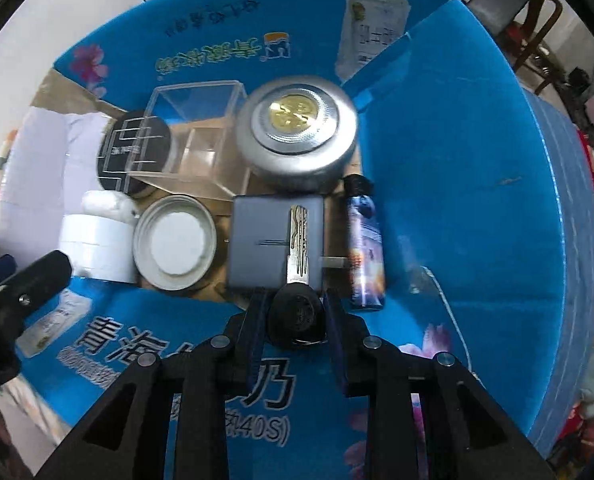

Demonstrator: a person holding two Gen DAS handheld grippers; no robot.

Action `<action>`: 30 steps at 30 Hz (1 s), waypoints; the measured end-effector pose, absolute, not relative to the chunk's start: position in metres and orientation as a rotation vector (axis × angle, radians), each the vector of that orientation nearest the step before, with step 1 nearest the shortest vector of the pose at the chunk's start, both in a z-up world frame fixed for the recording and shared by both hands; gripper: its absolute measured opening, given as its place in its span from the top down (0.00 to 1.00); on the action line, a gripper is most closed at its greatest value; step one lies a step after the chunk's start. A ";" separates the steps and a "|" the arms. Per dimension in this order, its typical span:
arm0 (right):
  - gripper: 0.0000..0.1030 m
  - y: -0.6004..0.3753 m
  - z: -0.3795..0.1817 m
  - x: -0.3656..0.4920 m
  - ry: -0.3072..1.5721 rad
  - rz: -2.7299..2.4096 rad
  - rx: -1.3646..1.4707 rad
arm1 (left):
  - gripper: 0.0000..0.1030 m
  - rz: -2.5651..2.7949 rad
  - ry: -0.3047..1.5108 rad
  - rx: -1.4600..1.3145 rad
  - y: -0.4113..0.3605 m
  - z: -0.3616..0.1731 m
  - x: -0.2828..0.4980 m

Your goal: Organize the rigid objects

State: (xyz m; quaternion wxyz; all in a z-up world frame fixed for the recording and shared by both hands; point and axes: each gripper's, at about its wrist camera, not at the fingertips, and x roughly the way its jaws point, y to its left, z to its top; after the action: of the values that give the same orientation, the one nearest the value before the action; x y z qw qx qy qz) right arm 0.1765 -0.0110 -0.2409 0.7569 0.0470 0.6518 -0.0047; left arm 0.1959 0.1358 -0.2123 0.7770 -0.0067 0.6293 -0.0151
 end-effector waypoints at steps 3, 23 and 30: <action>0.71 -0.013 -0.245 0.178 1.423 -0.031 0.109 | 0.00 -0.035 1.365 -0.014 0.135 -0.214 0.196; 0.15 -0.028 -0.187 0.175 1.357 -0.089 0.079 | 0.00 -0.039 1.304 -0.014 0.127 -0.168 0.187; 0.08 -0.042 -0.106 0.135 1.264 -0.053 0.096 | 0.00 -0.060 1.235 -0.036 0.123 -0.106 0.160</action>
State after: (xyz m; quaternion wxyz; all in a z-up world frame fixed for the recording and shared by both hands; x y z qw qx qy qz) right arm 0.1345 -0.0419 -0.1060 0.8056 0.0450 0.5903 -0.0247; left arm 0.1602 0.1226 -0.1058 0.8148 -0.0167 0.5788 -0.0281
